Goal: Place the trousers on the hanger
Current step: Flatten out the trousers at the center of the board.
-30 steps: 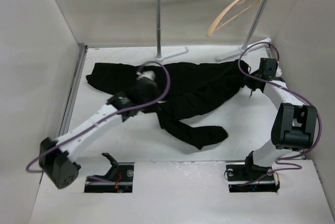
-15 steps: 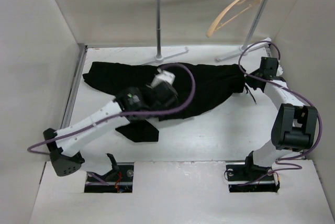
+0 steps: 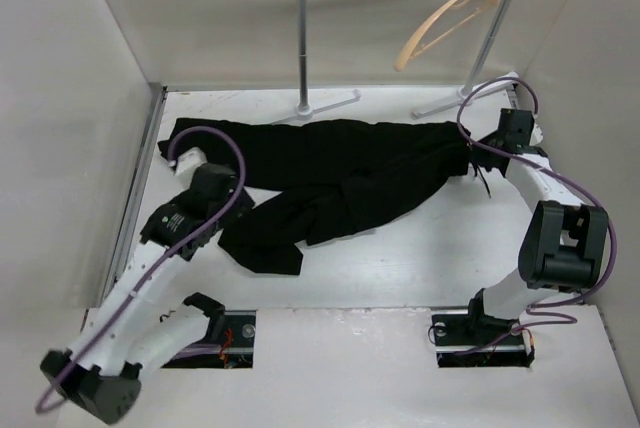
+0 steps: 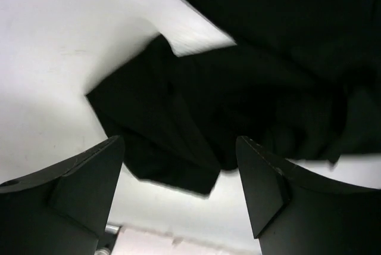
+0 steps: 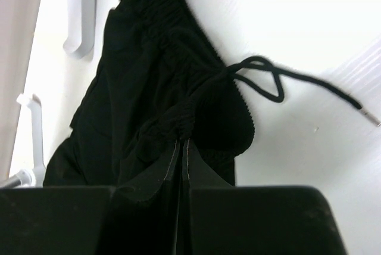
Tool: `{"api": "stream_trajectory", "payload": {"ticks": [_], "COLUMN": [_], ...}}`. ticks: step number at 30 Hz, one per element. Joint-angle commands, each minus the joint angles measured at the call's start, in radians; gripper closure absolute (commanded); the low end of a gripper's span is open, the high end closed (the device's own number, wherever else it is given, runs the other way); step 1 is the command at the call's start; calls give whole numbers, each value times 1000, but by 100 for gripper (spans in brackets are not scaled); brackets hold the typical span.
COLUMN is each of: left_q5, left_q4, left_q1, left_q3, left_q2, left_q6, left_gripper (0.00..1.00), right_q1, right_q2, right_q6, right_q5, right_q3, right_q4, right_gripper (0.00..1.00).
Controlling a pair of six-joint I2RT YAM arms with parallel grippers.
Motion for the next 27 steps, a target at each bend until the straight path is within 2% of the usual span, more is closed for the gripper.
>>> {"api": "stream_trajectory", "payload": {"ticks": [1, 3, 6, 9, 12, 13, 14, 16, 18, 21, 24, 27], "left_q5": [169, 299, 408, 495, 509, 507, 507, 498, 475, 421, 299, 159], "left_q4": [183, 249, 395, 541, 627, 650, 662, 665, 636, 554, 425, 282], "left_q1": [253, 408, 548, 567, 541, 530, 519, 508, 516, 533, 518, 447], "left_q3": [-172, -246, -350, -403, -429, -435, -439, -441, -433, -339, -124, 57], "left_q2": [-26, -30, -15, 71, 140, 163, 180, 195, 191, 126, 40, -10], "left_q6": [-71, -86, -88, -85, -94, -100, -103, -105, -105, -88, -50, -13], "left_gripper": [26, 26, 23, 21, 21, 25, 33, 64, 89, 97, 97, 96], "right_q1": [31, 35, 36, 47, 61, 64, 65, 64, 58, 58, 64, 64], "right_q2": [-59, -72, -78, -79, -81, -81, -81, -82, -88, -90, -87, -78], "right_q6": [-8, -11, -14, -17, -22, -22, -22, -22, -20, -20, -16, -11], "right_q5": [17, 15, 7, -2, -5, -5, -5, -5, -5, -16, -19, -19], "right_q3": [-10, -27, -41, -53, -69, -73, -78, -83, -83, -69, -64, -66], "right_q4": [22, 22, 24, 29, 35, 38, 42, 44, 45, 46, 47, 47], "right_gripper": [93, 93, 93, 93, 93, 93, 93, 93, 93, 93, 93, 93]}}
